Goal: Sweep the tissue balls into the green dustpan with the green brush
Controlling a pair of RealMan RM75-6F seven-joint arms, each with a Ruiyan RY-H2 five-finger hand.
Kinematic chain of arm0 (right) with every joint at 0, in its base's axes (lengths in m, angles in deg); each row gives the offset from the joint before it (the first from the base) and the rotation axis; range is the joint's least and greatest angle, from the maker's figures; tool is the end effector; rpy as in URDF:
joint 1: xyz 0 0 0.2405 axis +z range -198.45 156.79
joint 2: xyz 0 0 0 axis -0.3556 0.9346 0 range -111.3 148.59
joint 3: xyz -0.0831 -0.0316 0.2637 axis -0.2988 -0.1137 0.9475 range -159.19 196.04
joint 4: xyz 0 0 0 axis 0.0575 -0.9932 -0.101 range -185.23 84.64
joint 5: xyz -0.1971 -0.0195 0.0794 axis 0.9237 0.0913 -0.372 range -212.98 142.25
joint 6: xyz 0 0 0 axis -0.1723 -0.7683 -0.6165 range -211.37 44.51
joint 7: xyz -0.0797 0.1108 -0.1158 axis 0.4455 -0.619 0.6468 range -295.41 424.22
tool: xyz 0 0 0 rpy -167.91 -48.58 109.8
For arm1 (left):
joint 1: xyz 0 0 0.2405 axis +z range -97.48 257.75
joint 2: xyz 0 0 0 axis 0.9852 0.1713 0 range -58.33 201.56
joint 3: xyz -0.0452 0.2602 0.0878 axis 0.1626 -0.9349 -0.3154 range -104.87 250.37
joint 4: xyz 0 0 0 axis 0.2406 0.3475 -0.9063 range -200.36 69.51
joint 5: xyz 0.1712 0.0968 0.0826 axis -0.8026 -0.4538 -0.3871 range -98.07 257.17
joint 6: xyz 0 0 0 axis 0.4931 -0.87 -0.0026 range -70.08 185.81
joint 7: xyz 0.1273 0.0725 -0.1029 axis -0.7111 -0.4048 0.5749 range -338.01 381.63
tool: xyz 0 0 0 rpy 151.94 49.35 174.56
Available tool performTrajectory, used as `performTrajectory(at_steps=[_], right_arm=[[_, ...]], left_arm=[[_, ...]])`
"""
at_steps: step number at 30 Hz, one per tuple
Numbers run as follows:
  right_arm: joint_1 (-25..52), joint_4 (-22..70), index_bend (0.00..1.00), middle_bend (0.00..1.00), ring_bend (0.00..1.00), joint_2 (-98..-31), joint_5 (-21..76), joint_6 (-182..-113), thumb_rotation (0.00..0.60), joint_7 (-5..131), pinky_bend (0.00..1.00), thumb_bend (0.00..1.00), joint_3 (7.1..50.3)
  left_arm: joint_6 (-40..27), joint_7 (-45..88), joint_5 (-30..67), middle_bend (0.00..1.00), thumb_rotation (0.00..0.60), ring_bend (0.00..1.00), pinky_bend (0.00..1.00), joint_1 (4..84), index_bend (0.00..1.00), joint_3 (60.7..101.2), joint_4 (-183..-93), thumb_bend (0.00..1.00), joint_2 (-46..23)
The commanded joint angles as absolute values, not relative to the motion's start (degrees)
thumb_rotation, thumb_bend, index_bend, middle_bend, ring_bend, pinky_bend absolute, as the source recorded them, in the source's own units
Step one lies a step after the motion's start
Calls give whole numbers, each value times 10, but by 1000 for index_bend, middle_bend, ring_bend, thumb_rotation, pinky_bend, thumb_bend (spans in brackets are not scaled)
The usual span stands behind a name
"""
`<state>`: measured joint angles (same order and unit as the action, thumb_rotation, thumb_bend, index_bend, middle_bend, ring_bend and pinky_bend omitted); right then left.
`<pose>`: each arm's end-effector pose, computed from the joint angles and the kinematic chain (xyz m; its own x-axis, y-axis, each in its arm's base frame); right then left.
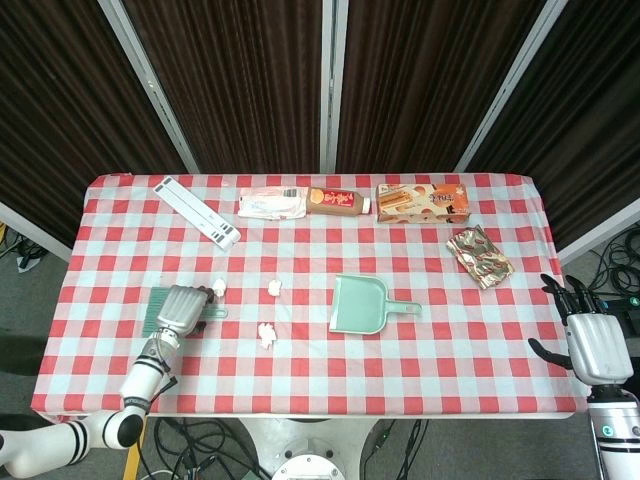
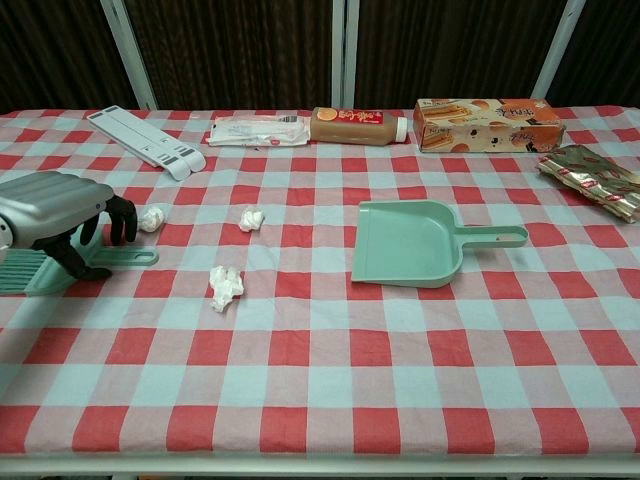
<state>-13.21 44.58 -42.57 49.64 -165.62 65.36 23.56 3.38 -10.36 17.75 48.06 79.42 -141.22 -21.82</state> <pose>-0.3171 -0.2415 0.1782 0.4125 0.0068 0.9109 -0.9100 -0.0426 0.4124 -0.2581 0.3522 -0.0582 0.6262 0.3268 0.7079 0.7796 -0.2518 -0.5734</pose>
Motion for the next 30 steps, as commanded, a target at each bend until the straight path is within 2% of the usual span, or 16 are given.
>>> performTrajectory(at_steps=[1, 8, 13, 23, 30], right_arm=[[-133, 446, 96, 248, 83, -426, 496, -1657, 600, 653, 180, 72, 235], [-135, 446, 97, 248, 83, -427, 496, -1661, 600, 653, 180, 73, 234], [-136, 447, 96, 249, 83, -427, 495, -1662, 600, 653, 180, 73, 234], [-138, 447, 97, 250, 83, -428, 494, -1662, 600, 652, 180, 72, 233], [-134, 449, 98, 251, 84, -429, 492, -1651, 600, 655, 180, 74, 231]], left_arm=[[35, -101, 178, 410, 600, 528, 780, 478, 396, 792, -1406, 257, -220], [41, -102, 191, 414, 600, 534, 781, 472, 400, 789, -1414, 283, -214], [32, -107, 194, 451, 600, 535, 786, 470, 412, 786, -1414, 286, -218], [26, -95, 192, 492, 600, 535, 791, 470, 441, 779, -1384, 286, -235], [18, -68, 174, 514, 600, 551, 790, 473, 486, 777, -1374, 360, -237]])
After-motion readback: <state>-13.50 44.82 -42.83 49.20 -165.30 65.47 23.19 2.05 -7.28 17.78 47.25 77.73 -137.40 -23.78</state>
